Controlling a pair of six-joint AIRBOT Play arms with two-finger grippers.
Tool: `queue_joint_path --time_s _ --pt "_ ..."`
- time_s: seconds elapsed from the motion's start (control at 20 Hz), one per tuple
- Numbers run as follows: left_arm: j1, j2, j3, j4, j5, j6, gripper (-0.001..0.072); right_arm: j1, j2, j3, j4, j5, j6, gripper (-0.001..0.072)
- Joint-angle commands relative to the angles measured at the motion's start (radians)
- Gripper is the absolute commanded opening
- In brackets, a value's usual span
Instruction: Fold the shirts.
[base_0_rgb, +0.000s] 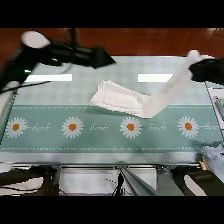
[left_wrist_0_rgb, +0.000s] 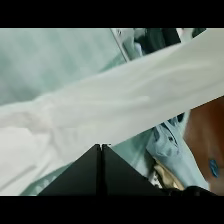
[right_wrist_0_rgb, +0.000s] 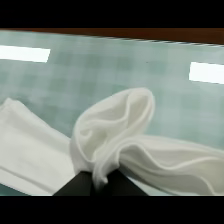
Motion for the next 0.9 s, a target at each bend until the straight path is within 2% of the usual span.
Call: queue_joint_path --time_s 0.0,0.1,0.25,0.5,0.55,0.6,0.65,0.75,0.85 --pt "0.197 0.19 0.0 0.049 -0.036 -0.024 0.0022 0.15 -0.187 0.0 -0.011 -0.193 0.036 0.0023" --pt "0.29 0.28 0.0 0.049 -0.063 -0.042 0.0022 0.234 -0.314 0.001 0.011 -0.311 0.054 0.0024" --pt "0.381 0.384 0.0 0.05 -0.116 -0.048 0.0022 0.36 -0.479 0.001 0.126 -0.486 0.053 0.0024" --pt "0.406 0.453 0.0 0.066 -0.193 -0.061 0.0022 0.557 -0.636 0.001 0.273 -0.691 0.053 0.0024" --pt "0.406 0.453 0.0 0.067 -0.204 -0.072 0.0023 0.588 -0.658 0.001 0.273 -0.738 0.053 0.0059" --pt "0.406 0.452 0.0 0.067 -0.212 -0.077 0.0023 0.611 -0.674 0.001 0.273 -0.8 0.053 0.0291" --pt "0.406 0.453 0.0 0.067 -0.22 -0.077 0.0022 0.63 -0.687 0.001 0.274 -0.869 0.056 0.0563" --pt "0.406 0.452 0.0 0.067 -0.231 -0.077 0.0023 0.634 -0.681 0.001 0.297 -0.938 0.082 0.059" --pt "0.406 0.45 0.0 0.071 -0.234 -0.076 0.0023 0.598 -0.64 0.001 0.299 -0.895 0.081 0.059"
